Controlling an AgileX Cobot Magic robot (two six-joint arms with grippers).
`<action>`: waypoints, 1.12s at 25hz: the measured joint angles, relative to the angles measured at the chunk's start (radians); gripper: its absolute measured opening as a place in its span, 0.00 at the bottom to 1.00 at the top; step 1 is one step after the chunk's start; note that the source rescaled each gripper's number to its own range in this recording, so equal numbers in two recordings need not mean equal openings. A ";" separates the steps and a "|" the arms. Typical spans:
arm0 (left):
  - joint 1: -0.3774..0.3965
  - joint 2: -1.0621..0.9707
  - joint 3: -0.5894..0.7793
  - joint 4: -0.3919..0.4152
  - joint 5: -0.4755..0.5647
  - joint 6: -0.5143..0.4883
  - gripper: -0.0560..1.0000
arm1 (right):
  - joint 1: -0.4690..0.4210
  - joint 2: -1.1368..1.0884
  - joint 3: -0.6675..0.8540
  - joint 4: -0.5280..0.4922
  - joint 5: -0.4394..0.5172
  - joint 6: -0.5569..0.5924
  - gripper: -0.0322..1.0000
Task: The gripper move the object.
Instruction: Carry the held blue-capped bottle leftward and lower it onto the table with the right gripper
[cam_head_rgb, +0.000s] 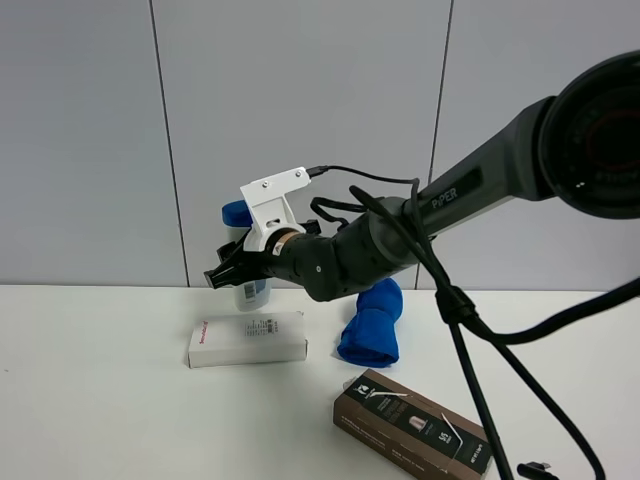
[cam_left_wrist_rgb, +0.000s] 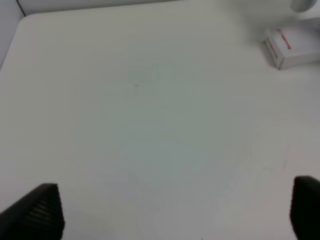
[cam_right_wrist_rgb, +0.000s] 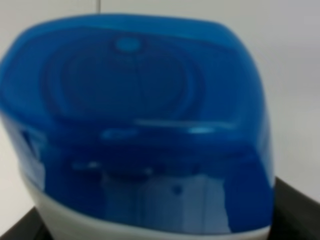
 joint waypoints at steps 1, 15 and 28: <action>0.000 0.000 0.000 0.000 0.000 0.000 1.00 | 0.000 0.007 0.000 0.006 0.000 0.000 0.03; 0.000 0.000 0.000 0.000 0.000 0.000 1.00 | -0.011 0.021 0.000 0.043 -0.018 -0.009 0.03; 0.000 0.000 0.000 0.000 0.000 0.000 1.00 | -0.011 0.040 -0.001 0.053 -0.023 -0.009 0.03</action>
